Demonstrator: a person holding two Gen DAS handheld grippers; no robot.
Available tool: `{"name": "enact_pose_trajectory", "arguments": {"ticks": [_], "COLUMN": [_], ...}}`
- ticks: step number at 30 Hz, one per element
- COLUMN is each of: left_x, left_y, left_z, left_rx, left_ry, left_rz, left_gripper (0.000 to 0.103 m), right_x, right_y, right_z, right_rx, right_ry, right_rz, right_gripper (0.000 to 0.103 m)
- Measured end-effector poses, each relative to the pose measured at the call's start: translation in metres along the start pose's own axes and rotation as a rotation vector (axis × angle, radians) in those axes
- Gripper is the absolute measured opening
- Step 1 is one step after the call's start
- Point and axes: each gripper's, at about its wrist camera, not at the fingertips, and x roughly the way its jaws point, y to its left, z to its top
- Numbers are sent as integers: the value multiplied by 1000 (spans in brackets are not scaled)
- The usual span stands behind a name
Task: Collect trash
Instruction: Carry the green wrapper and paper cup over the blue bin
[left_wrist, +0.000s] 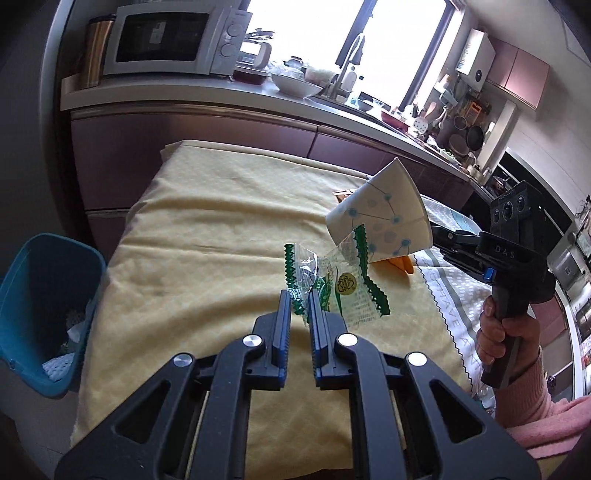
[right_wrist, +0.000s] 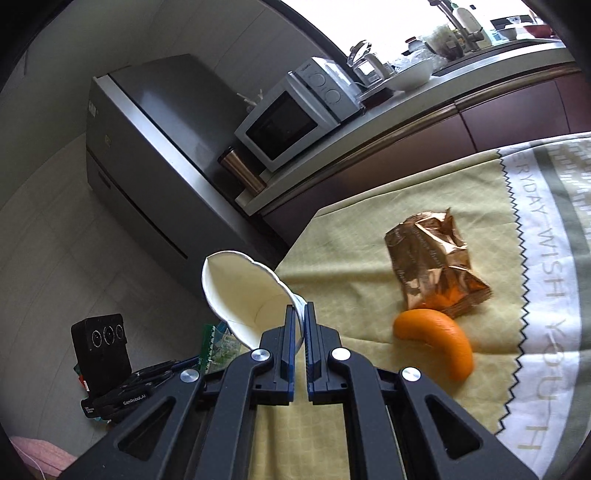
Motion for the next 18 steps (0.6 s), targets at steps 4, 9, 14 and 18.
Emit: {"name": "enact_pose_trajectory", "arguments": {"ticks": [4, 9, 14, 18], "left_x": [-18, -41, -65, -83], "left_y": [21, 47, 76, 99], "left_z": [-4, -9, -12, -15], "left_rx": [-38, -88, -139, -180], "left_ry": [-24, -58, -98, -125], "left_rz": [39, 92, 155, 219], "left_gripper": [10, 10, 10, 10], "right_x": [26, 54, 83, 106], "right_y": [15, 35, 51, 65], "right_z": [3, 10, 14, 15], "right_rx": [-19, -49, -73, -92], "right_ry": [41, 78, 121, 157], "right_rz": [38, 73, 107, 131], "right_gripper": [4, 4, 4, 4]}}
